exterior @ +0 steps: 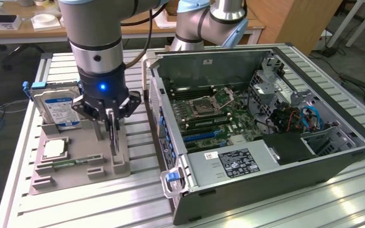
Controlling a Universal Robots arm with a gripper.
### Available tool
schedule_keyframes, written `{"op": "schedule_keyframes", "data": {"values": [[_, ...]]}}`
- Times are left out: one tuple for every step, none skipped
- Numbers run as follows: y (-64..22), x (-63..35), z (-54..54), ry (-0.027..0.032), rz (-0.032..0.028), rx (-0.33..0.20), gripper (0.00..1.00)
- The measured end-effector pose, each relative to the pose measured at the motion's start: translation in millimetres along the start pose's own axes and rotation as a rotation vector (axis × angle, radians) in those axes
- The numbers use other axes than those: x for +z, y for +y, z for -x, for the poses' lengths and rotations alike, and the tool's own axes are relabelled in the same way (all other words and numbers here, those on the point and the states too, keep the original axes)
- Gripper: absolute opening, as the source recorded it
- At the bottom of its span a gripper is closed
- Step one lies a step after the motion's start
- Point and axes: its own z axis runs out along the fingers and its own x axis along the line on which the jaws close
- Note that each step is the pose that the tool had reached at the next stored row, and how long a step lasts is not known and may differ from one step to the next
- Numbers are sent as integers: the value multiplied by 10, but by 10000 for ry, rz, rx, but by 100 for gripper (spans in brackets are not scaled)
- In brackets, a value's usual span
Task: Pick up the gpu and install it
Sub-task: 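Pick up the gpu and move the gpu toward the slot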
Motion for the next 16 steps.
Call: {"op": "schedule_keyframes", "data": {"values": [[0, -5, 0, 1, 0, 0, 26], [0, -9, 0, 1, 0, 0, 26], [0, -13, 0, 1, -1, 0, 26], [0, -17, 0, 1, 0, 0, 26], [1, -21, 0, 1, 0, 0, 26], [1, -25, 0, 1, -1, 0, 26], [1, -29, -1, 0, 0, 0, 26], [1, -33, -1, 0, 0, 0, 26], [1, -37, -1, 1, 0, 0, 26], [1, -41, -1, 0, 0, 0, 26], [1, -45, -1, 1, 0, 0, 26], [1, -49, -1, 1, 0, 0, 26], [2, -53, -1, 0, 0, 0, 26], [2, -57, -1, 1, 0, 0, 26], [2, -61, -1, 0, 0, 0, 26], [2, -65, -1, 0, 0, 0, 26]]}}
